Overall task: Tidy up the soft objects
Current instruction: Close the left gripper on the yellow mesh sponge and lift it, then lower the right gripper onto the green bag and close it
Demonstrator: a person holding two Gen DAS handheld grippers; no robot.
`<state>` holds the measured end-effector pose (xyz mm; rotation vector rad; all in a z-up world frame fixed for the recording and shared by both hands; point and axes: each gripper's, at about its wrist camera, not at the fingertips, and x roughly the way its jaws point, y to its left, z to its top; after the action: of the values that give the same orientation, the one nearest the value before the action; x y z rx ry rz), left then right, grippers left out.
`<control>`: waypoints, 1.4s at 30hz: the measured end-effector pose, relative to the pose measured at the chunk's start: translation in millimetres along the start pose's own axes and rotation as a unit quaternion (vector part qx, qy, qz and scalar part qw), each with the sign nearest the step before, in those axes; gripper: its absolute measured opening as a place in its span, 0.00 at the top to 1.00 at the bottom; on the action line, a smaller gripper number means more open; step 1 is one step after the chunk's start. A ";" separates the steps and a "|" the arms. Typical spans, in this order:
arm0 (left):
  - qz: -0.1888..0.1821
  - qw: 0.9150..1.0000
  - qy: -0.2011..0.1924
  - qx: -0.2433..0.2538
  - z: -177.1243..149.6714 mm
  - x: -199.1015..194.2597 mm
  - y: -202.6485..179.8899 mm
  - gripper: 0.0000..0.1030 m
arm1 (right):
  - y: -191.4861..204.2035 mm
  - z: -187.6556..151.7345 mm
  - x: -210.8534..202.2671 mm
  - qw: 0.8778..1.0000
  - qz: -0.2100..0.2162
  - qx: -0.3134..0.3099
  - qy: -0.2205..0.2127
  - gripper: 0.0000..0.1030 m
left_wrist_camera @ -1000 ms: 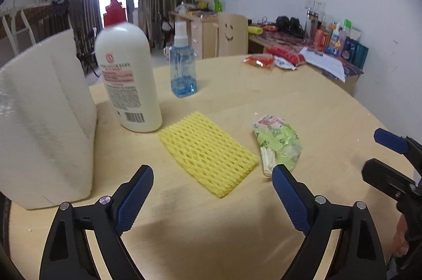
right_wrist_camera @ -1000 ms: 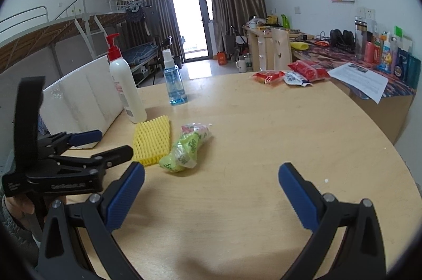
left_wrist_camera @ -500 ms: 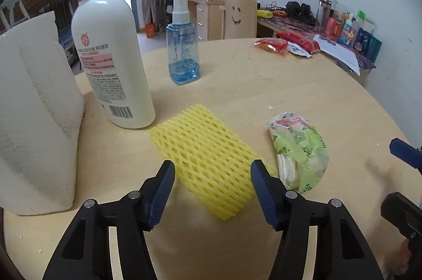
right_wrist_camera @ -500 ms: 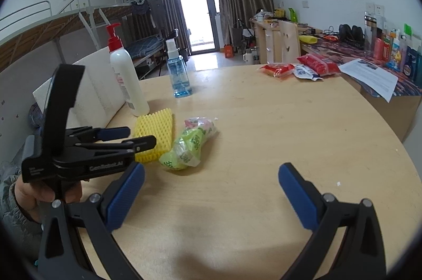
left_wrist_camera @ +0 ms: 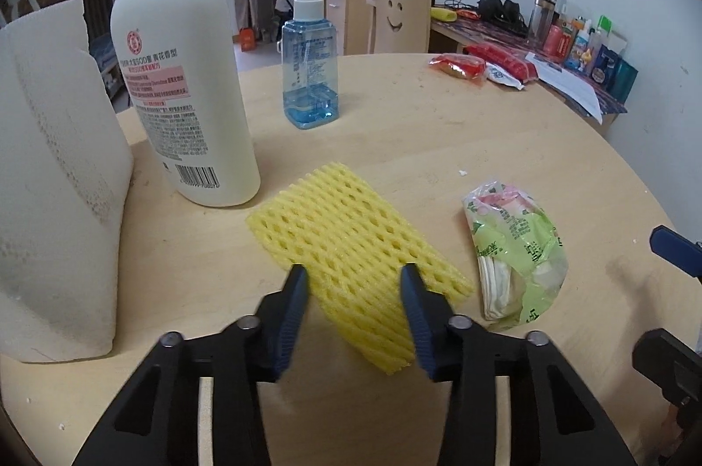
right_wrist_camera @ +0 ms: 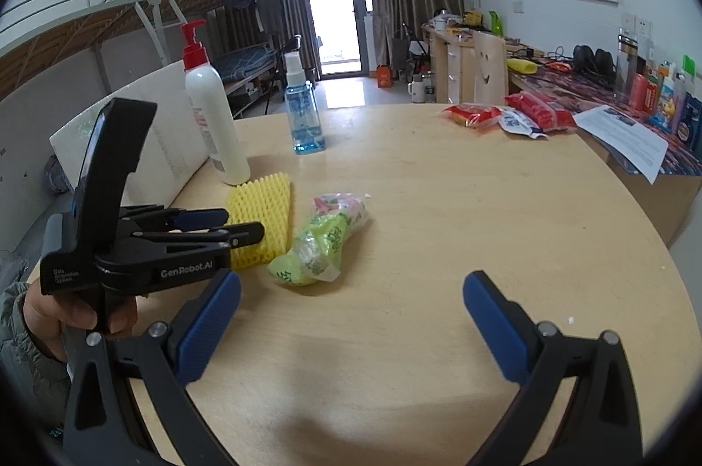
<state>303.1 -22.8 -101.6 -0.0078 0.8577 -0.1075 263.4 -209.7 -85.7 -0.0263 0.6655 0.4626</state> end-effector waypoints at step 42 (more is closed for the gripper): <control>-0.008 0.997 -0.076 0.000 -12.7 -48.9 40.5 0.91 | 36.6 20.6 79.2 0.991 -0.011 -0.035 0.126 0.39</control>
<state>265.5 22.7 -75.0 -0.0222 0.7049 -0.1197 314.7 -141.3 -112.5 -0.1599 0.8966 0.4640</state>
